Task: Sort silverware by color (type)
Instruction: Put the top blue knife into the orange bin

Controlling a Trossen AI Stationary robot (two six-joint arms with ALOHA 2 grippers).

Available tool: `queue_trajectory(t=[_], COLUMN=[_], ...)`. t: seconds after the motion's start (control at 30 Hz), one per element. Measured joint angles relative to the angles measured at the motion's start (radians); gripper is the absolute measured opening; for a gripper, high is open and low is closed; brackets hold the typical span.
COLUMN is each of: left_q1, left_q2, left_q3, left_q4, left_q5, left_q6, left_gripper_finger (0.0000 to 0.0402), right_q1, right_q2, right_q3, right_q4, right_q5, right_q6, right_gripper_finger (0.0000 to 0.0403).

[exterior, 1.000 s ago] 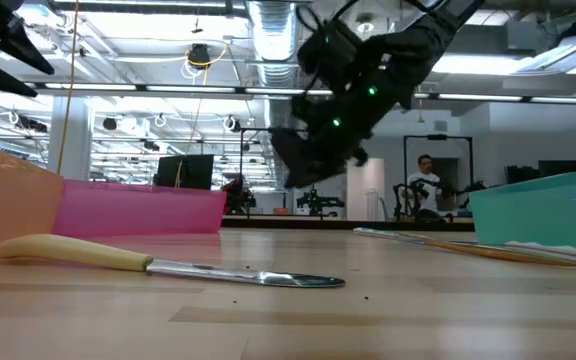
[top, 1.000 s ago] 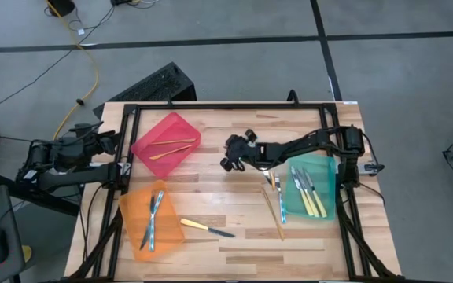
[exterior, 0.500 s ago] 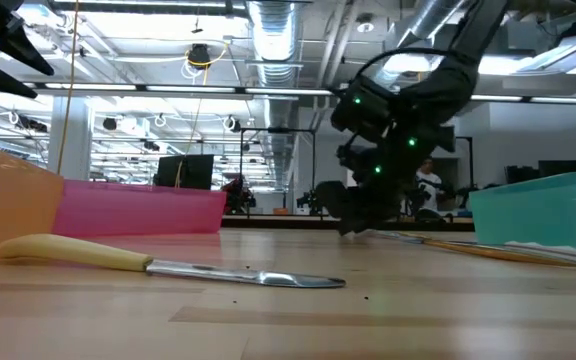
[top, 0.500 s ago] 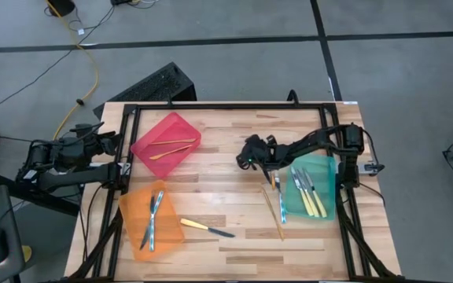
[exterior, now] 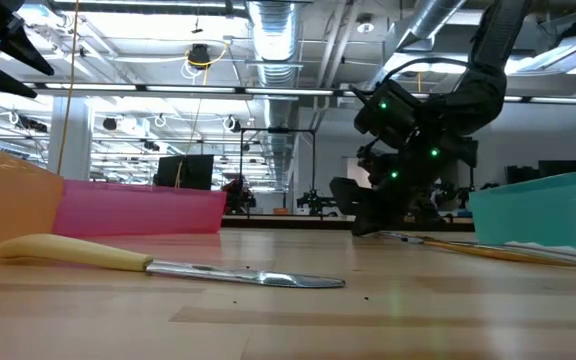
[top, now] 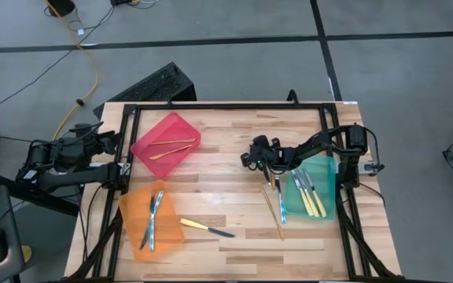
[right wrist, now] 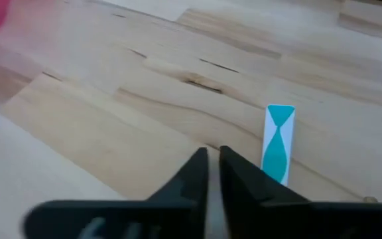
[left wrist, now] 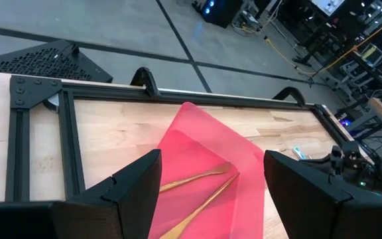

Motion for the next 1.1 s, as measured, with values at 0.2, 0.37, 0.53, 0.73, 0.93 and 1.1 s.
queue_trajectory(t=[0.2,0.37,0.53,0.73,0.93,1.1], left_q1=[0.0,0.0,0.0,0.0,0.0,0.0], left_q2=[0.0,0.0,0.0,0.0,0.0,0.0], left_q3=[0.0,0.0,0.0,0.0,0.0,0.0], left_q4=[0.0,0.0,0.0,0.0,0.0,0.0], left_q5=[0.004,0.009,0.008,0.009,0.004,0.023], left_q6=[-0.007,-0.007,-0.007,-0.007,-0.007,-0.006], left_gripper_finger=[0.0247,0.0247,0.0247,0.0247,0.0247,0.0247], right_q1=[0.002,0.002,0.003,-0.003,0.002,0.001], right_q2=[0.002,0.001,0.0,-0.002,-0.003,-0.018], right_q3=[-0.003,-0.008,-0.007,0.053,0.136,0.201], right_q4=[0.027,0.125,0.281,0.378,0.352,0.097], right_q5=[-0.008,-0.018,-0.135,-0.252,-0.324,-0.235], right_q6=[-0.001,-0.003,-0.038,-0.082,-0.14,-0.181], right_gripper_finger=[0.0014,0.0007,0.0006,0.0006,0.0006,0.0031])
